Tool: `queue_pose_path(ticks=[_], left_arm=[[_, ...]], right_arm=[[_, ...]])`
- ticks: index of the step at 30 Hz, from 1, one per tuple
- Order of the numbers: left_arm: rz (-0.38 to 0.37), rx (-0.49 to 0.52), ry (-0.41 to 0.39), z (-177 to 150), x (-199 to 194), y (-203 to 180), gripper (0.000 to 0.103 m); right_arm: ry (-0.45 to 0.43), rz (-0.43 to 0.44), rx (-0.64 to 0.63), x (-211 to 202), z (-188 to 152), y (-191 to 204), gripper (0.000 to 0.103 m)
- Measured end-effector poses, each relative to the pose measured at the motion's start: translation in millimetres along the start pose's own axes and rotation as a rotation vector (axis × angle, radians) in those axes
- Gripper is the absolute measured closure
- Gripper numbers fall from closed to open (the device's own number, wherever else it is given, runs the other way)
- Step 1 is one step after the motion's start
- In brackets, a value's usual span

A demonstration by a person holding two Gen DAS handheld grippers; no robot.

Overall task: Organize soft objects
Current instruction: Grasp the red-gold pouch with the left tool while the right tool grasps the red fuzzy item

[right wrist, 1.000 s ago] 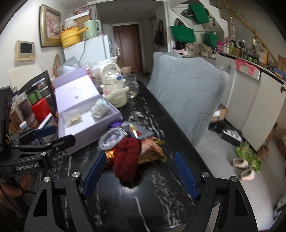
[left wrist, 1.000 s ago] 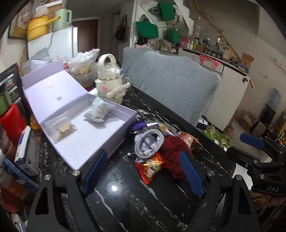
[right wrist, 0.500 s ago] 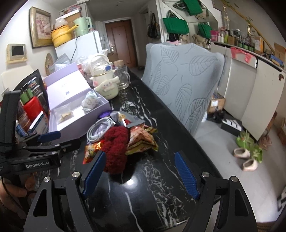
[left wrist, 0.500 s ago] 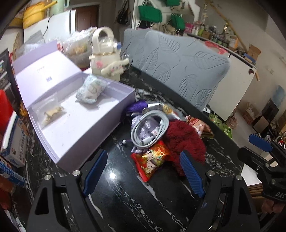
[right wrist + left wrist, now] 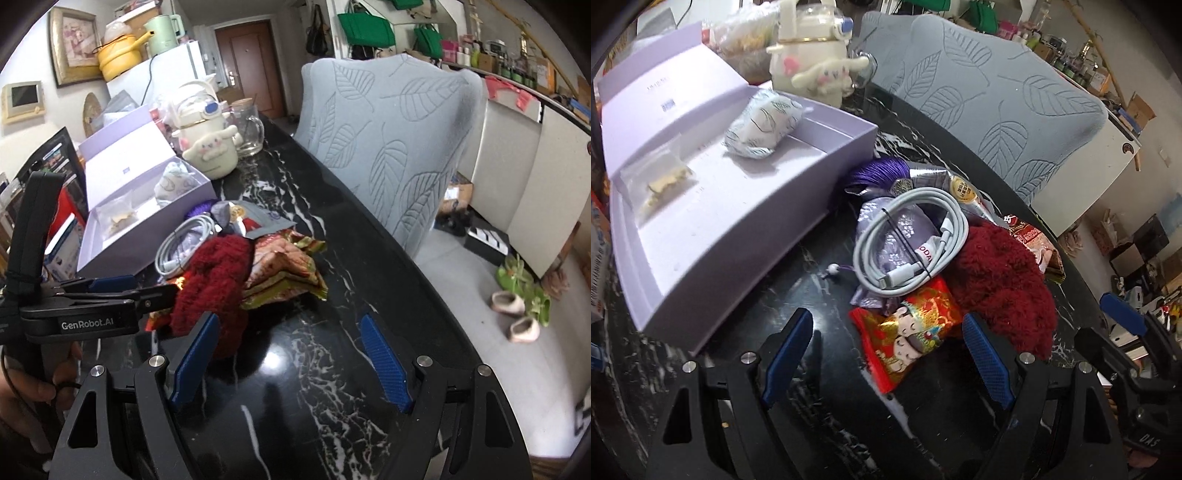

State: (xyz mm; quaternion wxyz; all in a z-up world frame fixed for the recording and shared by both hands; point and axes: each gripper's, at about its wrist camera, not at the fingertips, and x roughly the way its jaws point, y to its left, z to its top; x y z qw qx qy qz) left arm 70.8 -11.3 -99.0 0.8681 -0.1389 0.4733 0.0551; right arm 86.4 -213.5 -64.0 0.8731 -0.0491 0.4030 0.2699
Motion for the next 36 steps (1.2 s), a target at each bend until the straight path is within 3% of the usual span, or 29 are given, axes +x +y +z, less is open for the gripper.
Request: queue_pose_path(ticks=[10,11,12,14,17,28,36], left_arm=[[0.008,-0.008,0.036,1,20,-8,0.020],[0.008,-0.009,0.032,0,20,-7,0.028],[0.007,-0.008,0.027,-1,20,-7,0.045],[-0.006,0.005,0.014,-3,17,-8,0.051],[0.014,0.070,0.010,-10,14,-17,0.051],[-0.013,0.063,0.002,-20,-14,-2,0.051],[0.044,0.082,0.002,-38,-25,8,0.051]], right_arm=[[0.007,-0.013,0.030,4,-4,-15,0.023],[0.007,-0.013,0.032,4,-4,-15,0.023],[0.008,-0.012,0.033,5,-5,-15,0.023],[0.010,-0.009,0.030,5,-5,-14,0.023],[0.012,-0.002,0.022,6,-6,-11,0.023],[0.004,0.038,0.009,1,-8,-3,0.023],[-0.002,0.115,0.002,4,-7,10,0.023]])
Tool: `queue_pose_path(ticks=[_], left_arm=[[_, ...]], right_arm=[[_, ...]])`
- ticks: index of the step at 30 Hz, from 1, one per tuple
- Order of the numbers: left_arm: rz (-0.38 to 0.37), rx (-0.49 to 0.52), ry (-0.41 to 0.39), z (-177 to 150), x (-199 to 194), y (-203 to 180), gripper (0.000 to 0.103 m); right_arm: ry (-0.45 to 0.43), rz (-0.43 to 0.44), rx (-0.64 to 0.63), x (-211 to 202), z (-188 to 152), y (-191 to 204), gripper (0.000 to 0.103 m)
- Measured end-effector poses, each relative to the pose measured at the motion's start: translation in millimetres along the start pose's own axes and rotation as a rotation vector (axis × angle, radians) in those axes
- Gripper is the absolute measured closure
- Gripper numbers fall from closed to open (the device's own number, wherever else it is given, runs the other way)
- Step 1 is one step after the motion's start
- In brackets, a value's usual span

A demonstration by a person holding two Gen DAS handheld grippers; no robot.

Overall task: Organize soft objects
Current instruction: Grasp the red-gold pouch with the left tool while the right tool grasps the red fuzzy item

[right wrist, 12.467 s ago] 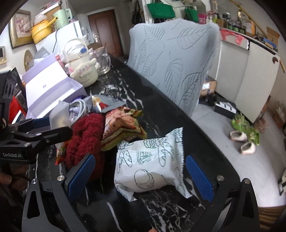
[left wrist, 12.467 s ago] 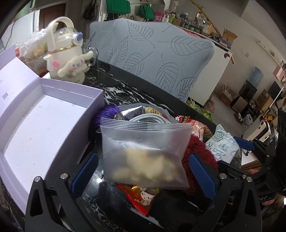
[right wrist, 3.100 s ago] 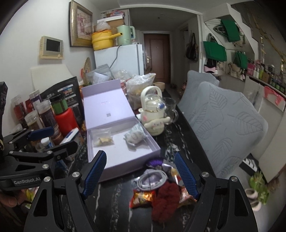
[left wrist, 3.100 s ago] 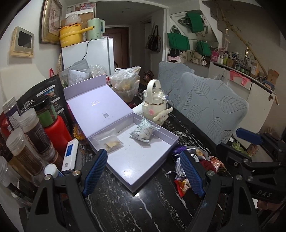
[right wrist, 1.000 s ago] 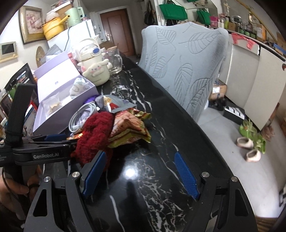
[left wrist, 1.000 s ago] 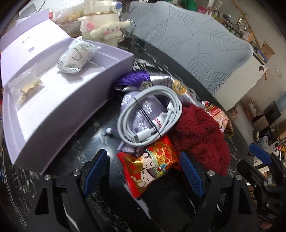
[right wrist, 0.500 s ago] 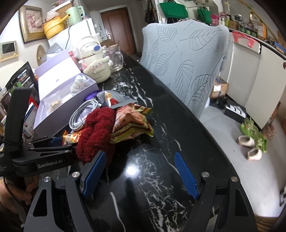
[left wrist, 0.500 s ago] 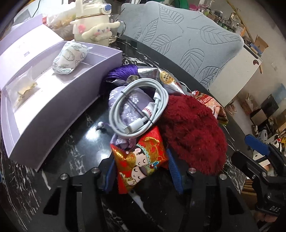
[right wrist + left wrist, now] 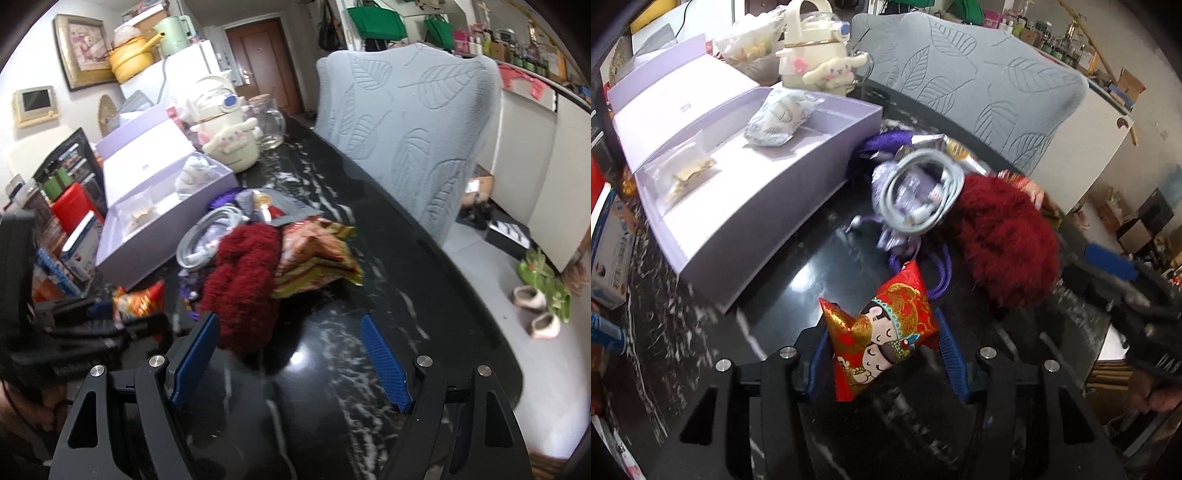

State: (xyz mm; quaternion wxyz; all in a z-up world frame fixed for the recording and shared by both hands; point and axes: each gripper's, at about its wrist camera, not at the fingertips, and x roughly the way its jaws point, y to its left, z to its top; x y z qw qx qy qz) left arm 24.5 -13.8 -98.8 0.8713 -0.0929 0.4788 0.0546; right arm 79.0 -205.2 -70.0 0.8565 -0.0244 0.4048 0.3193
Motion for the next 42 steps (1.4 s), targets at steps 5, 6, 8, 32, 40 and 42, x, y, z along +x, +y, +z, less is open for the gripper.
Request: queue_pose_path(ticks=[5,6,8,32,40,42], left_arm=[[0.001,-0.024,0.034,-12,7,10,0.051],[0.006,-0.025,0.039,-14,8,11,0.051],[0.009,-0.029,0.038,-18,8,14,0.051],[-0.004,-0.014,0.037,-37,-9,3,0.051],[-0.012,0.005,0.044,-39,-11,-5,0.051],[-0.014,0.002,0.048,-38,-8,-5,0.051]], right_arm=[[0.007,0.082,-0.001,15,2,14,0.023],[0.013,0.101,0.003,20,2,17,0.024],[0.022,0.108,0.002,27,2,22,0.029],[0.079,0.174,-0.076,0,-31,34,0.068],[0.078,0.148,-0.063,-6,-40,34,0.043],[0.075,0.106,-0.036,3,-39,34,0.011]])
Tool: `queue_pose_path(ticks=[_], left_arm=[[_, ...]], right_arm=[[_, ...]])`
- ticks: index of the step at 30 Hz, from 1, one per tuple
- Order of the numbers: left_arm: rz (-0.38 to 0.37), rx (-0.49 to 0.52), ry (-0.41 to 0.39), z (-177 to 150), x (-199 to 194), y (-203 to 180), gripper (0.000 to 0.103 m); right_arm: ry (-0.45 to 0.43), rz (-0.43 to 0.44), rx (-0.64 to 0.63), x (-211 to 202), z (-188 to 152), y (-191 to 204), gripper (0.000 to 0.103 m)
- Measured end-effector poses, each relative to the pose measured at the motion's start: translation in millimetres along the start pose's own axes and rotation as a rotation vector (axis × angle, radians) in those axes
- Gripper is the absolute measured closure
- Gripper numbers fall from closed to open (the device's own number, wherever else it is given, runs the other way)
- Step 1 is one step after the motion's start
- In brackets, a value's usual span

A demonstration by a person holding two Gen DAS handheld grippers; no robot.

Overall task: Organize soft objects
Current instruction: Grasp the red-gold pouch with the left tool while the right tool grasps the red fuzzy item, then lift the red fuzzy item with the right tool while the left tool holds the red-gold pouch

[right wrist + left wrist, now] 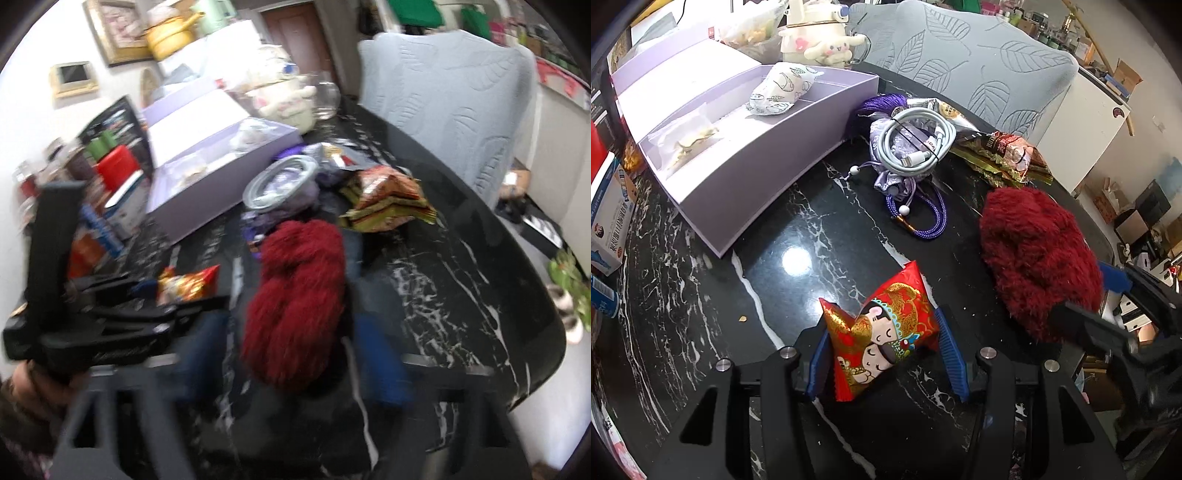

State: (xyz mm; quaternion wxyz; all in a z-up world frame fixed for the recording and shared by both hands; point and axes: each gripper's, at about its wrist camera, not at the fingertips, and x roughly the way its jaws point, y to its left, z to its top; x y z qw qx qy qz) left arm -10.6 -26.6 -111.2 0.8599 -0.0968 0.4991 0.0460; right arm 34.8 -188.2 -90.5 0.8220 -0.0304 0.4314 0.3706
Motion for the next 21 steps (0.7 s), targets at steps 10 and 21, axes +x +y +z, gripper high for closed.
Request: queue_pose_path(ticks=[10,21], left_arm=[[0.028,-0.053,-0.007,4,2,21,0.051],[0.036,-0.081,-0.012,4,2,31,0.051]], right_arm=[[0.003,-0.104,-0.074,35,-2,18,0.012],[-0.023,-0.146,-0.113,37,-6,25,0.064]])
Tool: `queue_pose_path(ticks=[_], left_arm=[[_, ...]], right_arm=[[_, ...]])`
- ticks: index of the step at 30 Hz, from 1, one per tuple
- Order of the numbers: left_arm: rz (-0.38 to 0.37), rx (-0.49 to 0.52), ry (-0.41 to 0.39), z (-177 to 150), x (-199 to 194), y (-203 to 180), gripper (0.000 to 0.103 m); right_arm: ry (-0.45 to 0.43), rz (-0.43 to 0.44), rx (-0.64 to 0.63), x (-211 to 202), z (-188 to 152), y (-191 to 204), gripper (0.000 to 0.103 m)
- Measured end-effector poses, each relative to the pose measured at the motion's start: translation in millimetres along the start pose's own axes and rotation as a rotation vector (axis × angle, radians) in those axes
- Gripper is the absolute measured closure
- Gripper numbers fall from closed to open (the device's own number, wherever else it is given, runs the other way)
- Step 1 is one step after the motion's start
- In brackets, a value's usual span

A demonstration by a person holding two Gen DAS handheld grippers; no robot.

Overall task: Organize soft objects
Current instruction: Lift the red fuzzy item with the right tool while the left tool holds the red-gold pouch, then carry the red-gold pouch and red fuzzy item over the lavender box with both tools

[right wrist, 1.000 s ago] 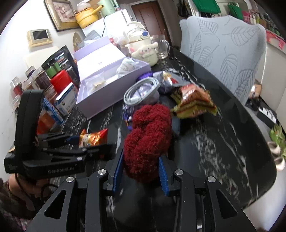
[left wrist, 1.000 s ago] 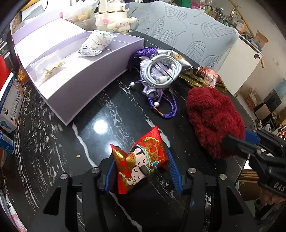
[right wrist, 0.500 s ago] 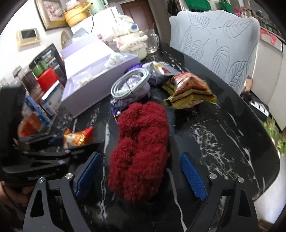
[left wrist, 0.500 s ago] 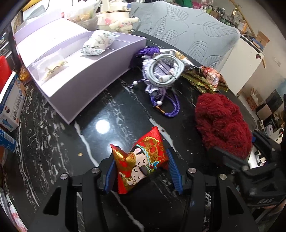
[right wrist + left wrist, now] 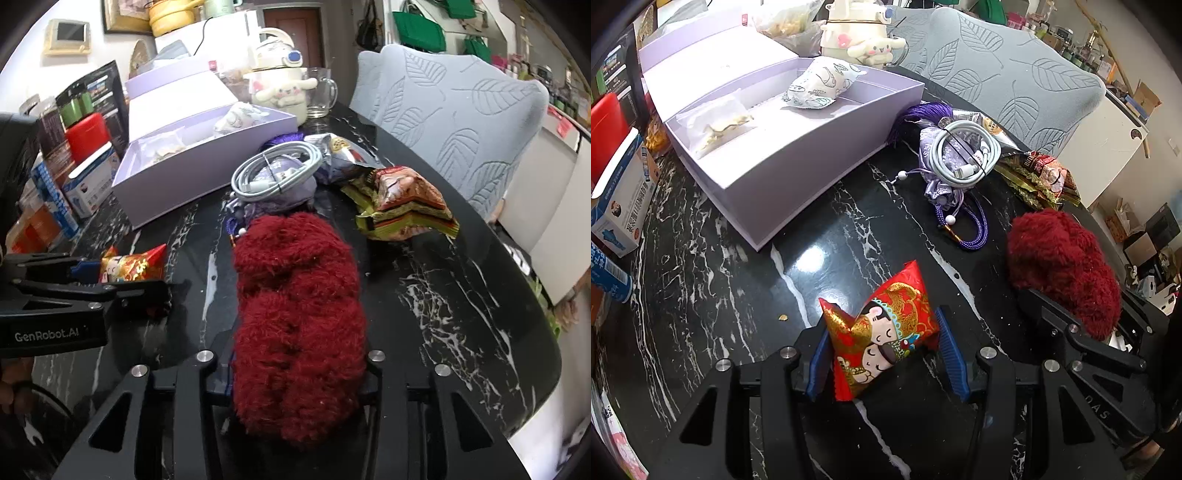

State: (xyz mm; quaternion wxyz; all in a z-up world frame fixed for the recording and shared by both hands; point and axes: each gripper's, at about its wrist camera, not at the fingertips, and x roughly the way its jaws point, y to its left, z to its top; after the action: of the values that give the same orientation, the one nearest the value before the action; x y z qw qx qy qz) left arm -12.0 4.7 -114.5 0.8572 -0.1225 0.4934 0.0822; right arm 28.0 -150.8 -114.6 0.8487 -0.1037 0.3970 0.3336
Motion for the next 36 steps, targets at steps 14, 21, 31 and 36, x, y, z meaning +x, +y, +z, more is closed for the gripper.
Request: queue_pose_path(ticks=[14,21,31,36], left_arm=[[0.027,-0.003,-0.015,-8,-9,1,0.051],[0.024,0.007,-0.044,-14,-24,-4,0.051],[0.051,-0.022,-0.102,-31,-52,1,0.051],[0.083,-0.053,-0.140,-35,-65,12,0.051]], right_arm=[[0.005,0.081,0.067,-12,-1,-8,0.066],[-0.019,0.127,0.059,-27,0,0,0.066],[-0.025,0.182,-0.004,-37,-3,28,0.066],[-0.015,0.229,-0.033,-35,-1,43,0.066]])
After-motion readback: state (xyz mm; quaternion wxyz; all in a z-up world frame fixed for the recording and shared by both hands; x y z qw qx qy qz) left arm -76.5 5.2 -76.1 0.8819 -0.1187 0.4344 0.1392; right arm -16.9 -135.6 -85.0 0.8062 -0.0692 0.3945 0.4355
